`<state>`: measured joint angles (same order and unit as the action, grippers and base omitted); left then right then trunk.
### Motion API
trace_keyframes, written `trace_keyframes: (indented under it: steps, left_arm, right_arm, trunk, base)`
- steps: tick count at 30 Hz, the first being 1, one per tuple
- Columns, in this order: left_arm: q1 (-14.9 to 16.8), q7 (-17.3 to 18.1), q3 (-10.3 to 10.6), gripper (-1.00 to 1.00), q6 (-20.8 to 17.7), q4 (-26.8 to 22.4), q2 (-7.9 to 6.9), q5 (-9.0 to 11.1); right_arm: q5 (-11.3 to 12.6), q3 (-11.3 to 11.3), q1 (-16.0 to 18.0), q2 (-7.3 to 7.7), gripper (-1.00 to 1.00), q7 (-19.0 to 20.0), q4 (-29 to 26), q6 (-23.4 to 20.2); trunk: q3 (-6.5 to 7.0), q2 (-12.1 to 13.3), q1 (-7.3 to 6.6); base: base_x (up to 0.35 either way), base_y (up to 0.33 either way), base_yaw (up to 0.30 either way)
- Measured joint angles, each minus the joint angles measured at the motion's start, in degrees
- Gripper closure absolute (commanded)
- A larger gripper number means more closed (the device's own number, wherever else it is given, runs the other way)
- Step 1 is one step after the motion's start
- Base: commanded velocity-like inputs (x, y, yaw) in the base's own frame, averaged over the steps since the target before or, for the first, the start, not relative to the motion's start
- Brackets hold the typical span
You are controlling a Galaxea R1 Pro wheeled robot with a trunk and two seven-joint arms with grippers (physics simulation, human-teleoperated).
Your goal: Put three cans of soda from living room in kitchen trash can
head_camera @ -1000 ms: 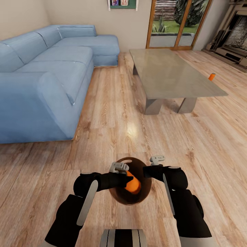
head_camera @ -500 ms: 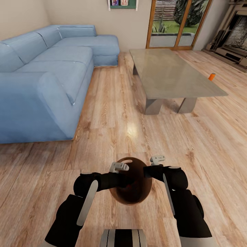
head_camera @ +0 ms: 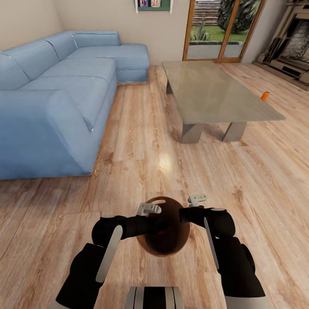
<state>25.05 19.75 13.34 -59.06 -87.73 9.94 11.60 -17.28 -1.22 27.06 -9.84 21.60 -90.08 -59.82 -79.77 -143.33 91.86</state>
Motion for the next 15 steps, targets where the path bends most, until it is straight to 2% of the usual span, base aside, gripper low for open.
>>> trace_keyframes:
  steps: [4,6,8,12,13,15]
  left_arm:
    - [0.00,0.92,-0.21,-1.00,-0.06,-0.23,-0.45,0.32]
    - [0.00,3.16,-0.34,-1.00,-0.19,-0.32,-1.00,0.40]
    - [0.00,7.26,-0.47,-1.00,-0.40,-0.39,-2.91,0.34]
    - [0.00,10.19,-1.31,-1.00,-0.56,-0.48,-5.86,0.37]
    - [0.00,12.35,-2.71,-1.00,-0.57,-0.50,-6.80,0.32]
    - [0.00,15.18,-4.34,-1.00,-0.60,-0.51,-7.50,0.43]
  right_arm:
    - [-0.14,0.07,0.00,0.17,1.00,-0.01,0.00,0.02]
    - [-0.03,0.09,0.00,0.35,1.00,-0.02,0.00,0.00]
    - [-0.09,0.19,0.00,0.52,1.00,-0.03,0.00,0.01]
    - [-0.18,0.27,0.00,0.60,1.00,-0.02,0.00,0.03]
    - [-0.05,0.31,0.00,0.61,1.00,-0.02,0.00,0.01]
    - [0.06,0.35,0.00,0.61,1.00,-0.05,0.00,-0.01]
  trunk:
    - [0.00,0.00,0.00]
    - [0.00,0.00,0.00]
    - [0.00,0.00,0.00]
    - [0.00,0.00,0.00]
    - [0.00,0.00,0.00]
    - [0.00,0.00,0.00]
  base:
    - [0.000,0.000,0.000]
    - [0.000,0.000,0.000]
    - [0.000,0.000,0.000]
    - [0.000,0.000,0.000]
    - [0.000,0.000,0.000]
    - [0.000,0.000,0.000]
